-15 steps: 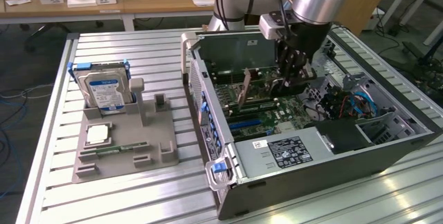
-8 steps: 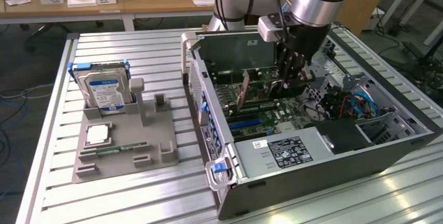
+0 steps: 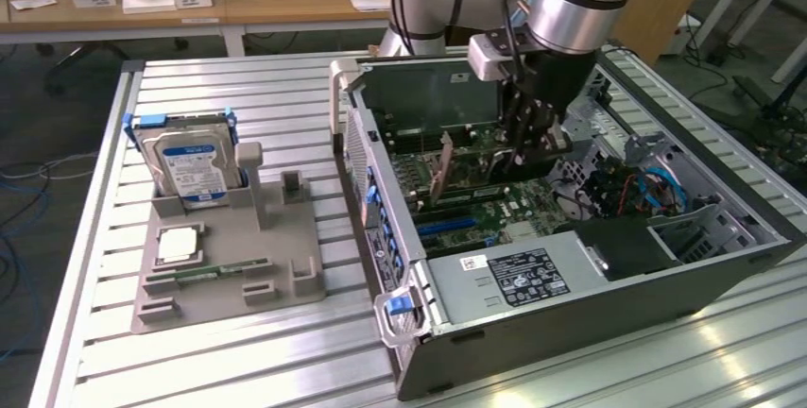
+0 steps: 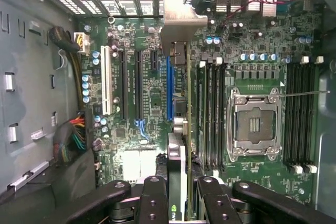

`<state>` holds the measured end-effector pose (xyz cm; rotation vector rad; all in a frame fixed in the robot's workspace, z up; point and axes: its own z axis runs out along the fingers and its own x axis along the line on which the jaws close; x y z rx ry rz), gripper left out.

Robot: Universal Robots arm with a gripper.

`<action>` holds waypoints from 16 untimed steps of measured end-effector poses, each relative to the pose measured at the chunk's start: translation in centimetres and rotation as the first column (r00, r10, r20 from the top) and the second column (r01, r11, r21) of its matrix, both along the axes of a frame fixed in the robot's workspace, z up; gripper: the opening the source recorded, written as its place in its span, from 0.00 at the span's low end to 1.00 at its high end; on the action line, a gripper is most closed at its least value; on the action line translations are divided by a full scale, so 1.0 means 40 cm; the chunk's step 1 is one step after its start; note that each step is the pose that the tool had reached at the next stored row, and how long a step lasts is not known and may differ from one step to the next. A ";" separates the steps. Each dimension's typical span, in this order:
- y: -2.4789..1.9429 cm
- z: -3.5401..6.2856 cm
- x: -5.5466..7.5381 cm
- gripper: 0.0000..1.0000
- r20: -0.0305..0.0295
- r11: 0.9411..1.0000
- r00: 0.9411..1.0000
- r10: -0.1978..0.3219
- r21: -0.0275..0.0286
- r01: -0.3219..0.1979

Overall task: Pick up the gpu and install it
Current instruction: 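Insert the gpu into the slot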

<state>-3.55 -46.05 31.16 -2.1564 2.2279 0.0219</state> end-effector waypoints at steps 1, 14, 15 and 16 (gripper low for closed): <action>0.000 -0.001 -0.002 0.27 0.000 1.000 1.000 0.000 0.000 0.000; -0.006 -0.004 -0.024 0.27 0.000 1.000 1.000 0.000 0.000 0.000; -0.005 -0.004 -0.028 0.27 0.000 1.000 1.000 0.000 0.000 0.000; -0.006 -0.004 -0.030 0.27 0.000 1.000 1.000 0.000 0.000 0.000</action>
